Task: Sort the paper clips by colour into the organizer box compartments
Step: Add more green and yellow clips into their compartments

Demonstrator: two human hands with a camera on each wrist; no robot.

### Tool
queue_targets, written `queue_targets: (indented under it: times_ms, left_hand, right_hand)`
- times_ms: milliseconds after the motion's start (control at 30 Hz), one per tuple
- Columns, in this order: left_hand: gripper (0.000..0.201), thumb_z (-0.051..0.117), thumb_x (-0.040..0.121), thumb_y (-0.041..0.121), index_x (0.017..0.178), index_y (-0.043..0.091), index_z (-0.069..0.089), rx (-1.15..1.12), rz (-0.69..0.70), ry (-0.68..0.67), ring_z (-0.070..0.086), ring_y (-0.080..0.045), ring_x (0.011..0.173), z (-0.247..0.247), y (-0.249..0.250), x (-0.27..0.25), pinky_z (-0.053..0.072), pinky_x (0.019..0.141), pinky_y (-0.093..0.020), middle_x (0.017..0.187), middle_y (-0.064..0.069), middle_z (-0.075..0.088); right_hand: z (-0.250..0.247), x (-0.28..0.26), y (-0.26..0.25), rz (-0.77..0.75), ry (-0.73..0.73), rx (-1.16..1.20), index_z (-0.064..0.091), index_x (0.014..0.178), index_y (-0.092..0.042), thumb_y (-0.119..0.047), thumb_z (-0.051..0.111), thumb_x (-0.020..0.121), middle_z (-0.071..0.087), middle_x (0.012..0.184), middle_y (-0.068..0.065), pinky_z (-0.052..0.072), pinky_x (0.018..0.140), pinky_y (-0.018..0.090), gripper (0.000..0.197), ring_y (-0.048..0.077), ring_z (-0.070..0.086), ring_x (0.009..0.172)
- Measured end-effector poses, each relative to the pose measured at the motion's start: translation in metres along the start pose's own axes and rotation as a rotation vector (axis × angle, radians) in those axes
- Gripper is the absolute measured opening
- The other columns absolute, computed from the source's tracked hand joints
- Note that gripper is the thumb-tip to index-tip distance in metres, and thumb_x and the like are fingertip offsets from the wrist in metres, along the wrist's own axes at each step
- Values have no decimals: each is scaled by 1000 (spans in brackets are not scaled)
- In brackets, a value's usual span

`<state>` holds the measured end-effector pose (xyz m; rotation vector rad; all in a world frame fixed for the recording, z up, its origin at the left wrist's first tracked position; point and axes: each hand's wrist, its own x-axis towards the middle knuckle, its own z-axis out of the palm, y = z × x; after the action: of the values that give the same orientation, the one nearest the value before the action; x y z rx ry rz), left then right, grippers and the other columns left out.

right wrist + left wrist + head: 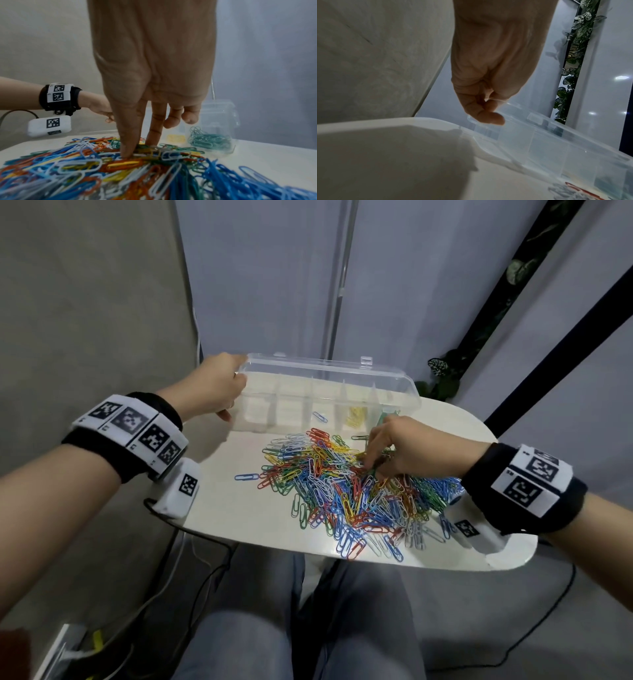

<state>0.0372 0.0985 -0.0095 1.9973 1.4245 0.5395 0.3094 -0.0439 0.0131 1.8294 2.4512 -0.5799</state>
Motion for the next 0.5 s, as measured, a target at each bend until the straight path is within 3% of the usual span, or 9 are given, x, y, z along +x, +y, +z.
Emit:
queue_targets:
  times_ms: [67, 200, 333, 500]
  left_hand:
    - [43, 33, 100, 6, 142, 8, 41, 6, 0, 3, 51, -26, 59, 0, 1, 0, 52, 39, -27, 80, -17, 52]
    - [43, 34, 99, 5, 142, 7, 41, 8, -2, 12, 51, -27, 59, 0, 1, 0, 55, 43, -30, 83, -20, 53]
    - [42, 34, 99, 6, 141, 7, 42, 6, 0, 10, 51, -27, 57, 0, 0, 1, 54, 40, -29, 78, -17, 52]
    - [43, 33, 100, 6, 142, 7, 41, -2, -4, 7, 49, -25, 56, -1, 0, 1, 56, 43, -30, 74, -15, 50]
  right_hand:
    - [0, 2, 1, 12, 23, 70, 79, 87, -21, -15, 81, 75, 69, 89, -9, 36, 66, 10, 14, -1, 57, 76]
    - [-1, 3, 5, 97, 57, 139, 79, 87, -19, -16, 78, 79, 71, 85, -10, 36, 59, 5, 9, -2, 57, 70]
    - [-8, 2, 10, 171, 129, 459, 77, 82, -9, -10, 78, 78, 71, 70, -7, 39, 55, 5, 4, -6, 57, 56]
    - [-17, 5, 16, 274, 182, 851, 73, 76, 1, 1, 74, 76, 70, 65, 4, 41, 51, 19, 1, 9, 53, 58]
